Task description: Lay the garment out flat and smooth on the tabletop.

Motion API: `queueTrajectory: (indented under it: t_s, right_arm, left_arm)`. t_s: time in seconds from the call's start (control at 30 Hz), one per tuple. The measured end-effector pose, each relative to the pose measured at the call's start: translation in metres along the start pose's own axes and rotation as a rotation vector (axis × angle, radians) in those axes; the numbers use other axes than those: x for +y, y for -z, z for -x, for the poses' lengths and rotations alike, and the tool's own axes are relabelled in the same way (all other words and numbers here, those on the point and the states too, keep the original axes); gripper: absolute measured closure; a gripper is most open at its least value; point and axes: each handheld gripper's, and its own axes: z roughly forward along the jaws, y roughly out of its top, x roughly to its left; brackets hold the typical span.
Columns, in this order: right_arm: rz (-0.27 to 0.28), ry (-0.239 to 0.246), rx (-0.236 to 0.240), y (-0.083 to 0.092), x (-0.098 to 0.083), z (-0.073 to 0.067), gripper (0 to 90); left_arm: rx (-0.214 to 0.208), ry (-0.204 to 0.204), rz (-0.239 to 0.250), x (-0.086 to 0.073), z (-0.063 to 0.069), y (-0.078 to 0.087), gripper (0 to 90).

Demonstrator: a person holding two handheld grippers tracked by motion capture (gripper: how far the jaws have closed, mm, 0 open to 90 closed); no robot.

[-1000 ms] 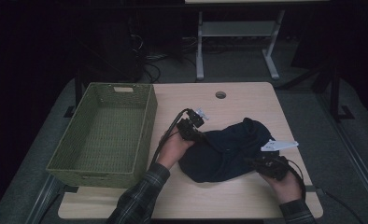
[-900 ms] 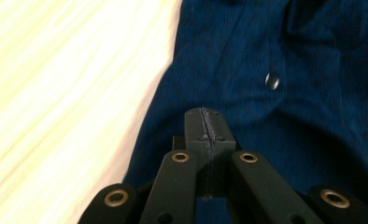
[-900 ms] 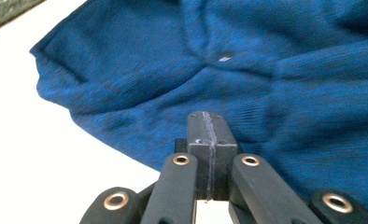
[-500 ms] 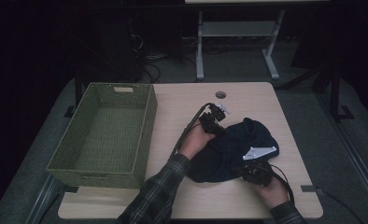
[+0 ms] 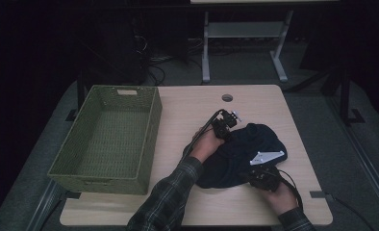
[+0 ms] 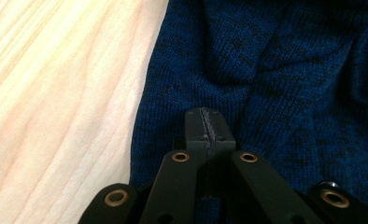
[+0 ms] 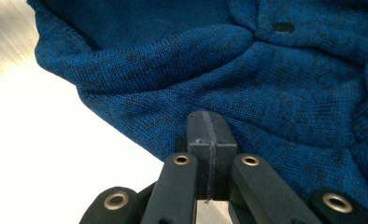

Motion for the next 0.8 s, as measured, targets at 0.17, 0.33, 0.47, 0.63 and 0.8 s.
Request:
queueTrajectory:
  t_s: [0.17,0.33,0.47,0.63,0.8]
  right_arm:
    - [-0.008,-0.001,-0.002,0.001,0.000,0.001,89.7]
    - [-0.013,-0.010,-0.010,0.003,0.000,0.006,89.7]
    - [-0.017,-0.021,-0.019,0.004,0.001,0.012,89.7]
    - [-0.015,-0.036,-0.037,0.007,0.001,0.022,89.8]
    - [-0.026,-0.043,-0.066,0.008,0.003,0.028,89.7]
  left_arm:
    - [-0.002,0.011,-0.001,-0.007,-0.002,0.004,90.0]
    - [0.000,0.013,-0.019,-0.016,-0.003,0.011,90.0]
    - [0.009,0.014,-0.021,-0.024,-0.002,0.015,90.0]
    - [0.003,0.046,0.000,-0.035,-0.001,0.019,90.0]
    - [-0.008,0.081,0.018,-0.046,0.000,0.024,90.0]
